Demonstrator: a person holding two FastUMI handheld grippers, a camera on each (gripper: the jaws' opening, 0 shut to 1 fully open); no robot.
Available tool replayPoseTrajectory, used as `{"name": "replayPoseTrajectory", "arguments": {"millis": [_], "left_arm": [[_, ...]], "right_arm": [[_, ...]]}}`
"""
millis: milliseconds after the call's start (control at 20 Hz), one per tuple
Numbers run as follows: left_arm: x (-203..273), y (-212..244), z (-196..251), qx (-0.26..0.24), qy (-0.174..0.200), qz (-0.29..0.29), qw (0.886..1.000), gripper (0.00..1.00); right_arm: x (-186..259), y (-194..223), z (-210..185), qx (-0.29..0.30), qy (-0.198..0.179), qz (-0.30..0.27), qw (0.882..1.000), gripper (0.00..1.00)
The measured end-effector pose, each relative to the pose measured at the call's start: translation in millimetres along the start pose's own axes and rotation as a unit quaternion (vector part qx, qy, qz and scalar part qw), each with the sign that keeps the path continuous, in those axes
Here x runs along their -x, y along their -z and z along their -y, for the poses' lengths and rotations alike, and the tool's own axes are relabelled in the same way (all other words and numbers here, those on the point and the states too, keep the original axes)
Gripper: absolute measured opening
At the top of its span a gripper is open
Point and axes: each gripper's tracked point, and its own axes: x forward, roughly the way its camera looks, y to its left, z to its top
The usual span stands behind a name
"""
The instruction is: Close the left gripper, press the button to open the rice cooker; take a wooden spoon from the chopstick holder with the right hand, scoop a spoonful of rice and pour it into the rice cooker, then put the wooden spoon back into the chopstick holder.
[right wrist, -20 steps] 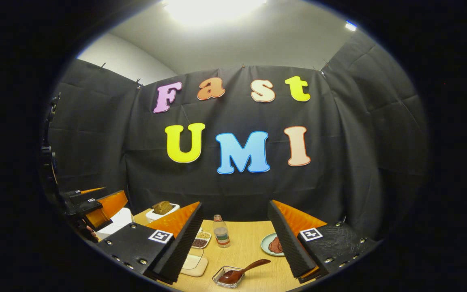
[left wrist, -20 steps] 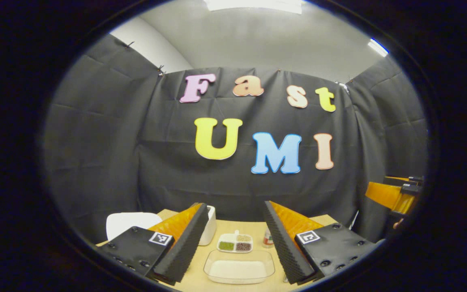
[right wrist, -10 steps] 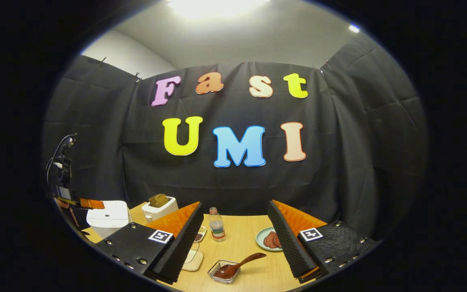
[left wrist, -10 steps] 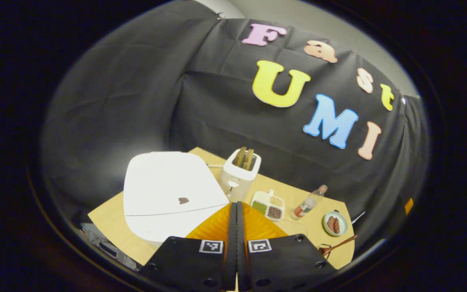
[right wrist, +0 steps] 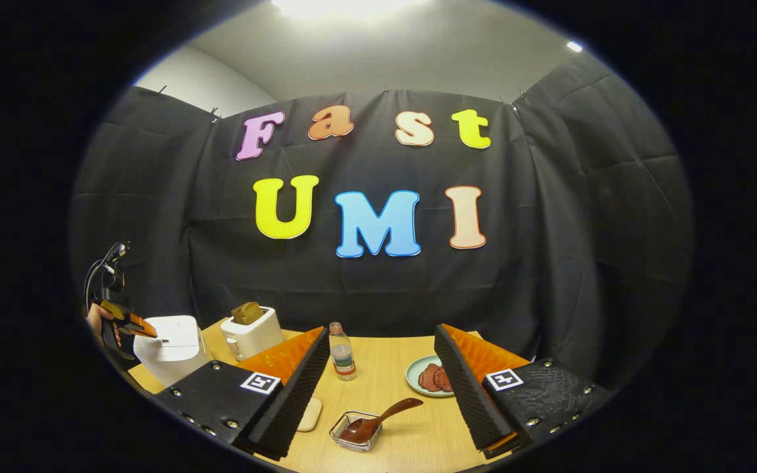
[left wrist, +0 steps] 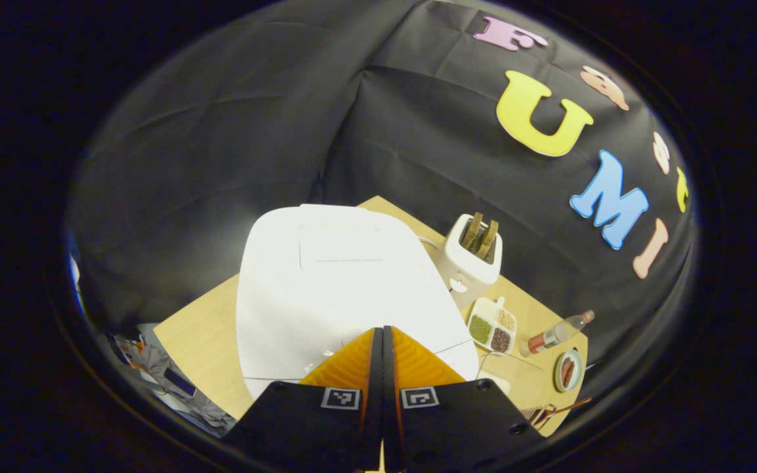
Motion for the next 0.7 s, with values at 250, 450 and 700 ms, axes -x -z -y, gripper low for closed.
{"name": "replayPoseTrajectory", "arguments": {"millis": [250,450,700], "left_arm": [[-14,9,-5,-0.030,-0.019,-0.010,0.999,0.09],[-13,1,-3,-0.006,-0.020,-0.006,1.000,0.09],[19,-52,7,-0.049,-0.028,0.085,0.995,0.09]], "right_arm": [[-1,3,7,0.001,0.010,-0.009,1.000,0.98],[0,2,9,0.001,0.012,-0.007,1.000,0.98],[-1,3,2,0.001,-0.004,-0.009,1.000,0.98]]}}
